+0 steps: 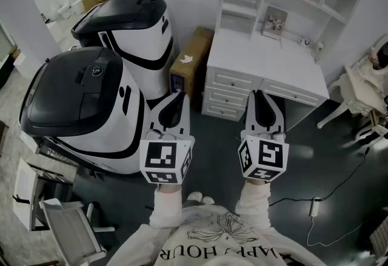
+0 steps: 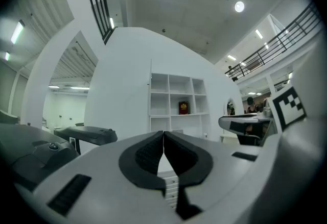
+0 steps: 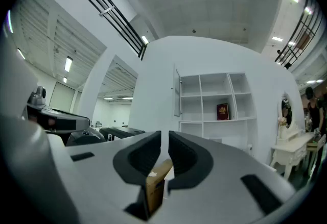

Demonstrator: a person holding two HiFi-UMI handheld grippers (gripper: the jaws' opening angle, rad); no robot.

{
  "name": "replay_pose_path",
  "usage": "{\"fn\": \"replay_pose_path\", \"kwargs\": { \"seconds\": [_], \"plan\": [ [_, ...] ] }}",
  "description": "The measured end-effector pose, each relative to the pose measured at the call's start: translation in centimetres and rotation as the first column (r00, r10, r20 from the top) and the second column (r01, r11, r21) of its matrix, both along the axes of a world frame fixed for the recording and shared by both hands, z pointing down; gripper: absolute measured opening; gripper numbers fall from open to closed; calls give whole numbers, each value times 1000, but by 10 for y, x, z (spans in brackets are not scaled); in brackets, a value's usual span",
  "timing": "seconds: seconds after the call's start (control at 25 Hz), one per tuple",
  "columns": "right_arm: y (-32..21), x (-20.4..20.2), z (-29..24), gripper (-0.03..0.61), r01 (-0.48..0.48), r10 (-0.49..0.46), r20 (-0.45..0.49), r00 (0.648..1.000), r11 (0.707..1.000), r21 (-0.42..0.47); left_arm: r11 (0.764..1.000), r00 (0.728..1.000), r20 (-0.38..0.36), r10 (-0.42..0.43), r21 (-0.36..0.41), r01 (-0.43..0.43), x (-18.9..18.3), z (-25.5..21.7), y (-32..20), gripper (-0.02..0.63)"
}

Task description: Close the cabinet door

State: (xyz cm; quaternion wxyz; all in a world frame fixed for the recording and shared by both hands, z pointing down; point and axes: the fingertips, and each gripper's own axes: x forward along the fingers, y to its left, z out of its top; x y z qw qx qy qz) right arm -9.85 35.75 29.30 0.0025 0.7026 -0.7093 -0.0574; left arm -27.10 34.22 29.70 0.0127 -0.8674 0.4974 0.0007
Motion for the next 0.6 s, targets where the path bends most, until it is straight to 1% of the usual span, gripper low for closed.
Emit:
{"fn": "replay_pose_path", "kwargs": {
  "seconds": [0.24,0.6],
  "plan": [
    [-7,-10,3,44,6,-6,22,1000,1000,-7,1000,1000,-3,2,2,-2,-12,2,-9,5],
    [-15,-18,14,44,-45,46,55,997,999,-15,999,1000,-1,27,-16,-27,-25,12,-24,5]
  ]
}}
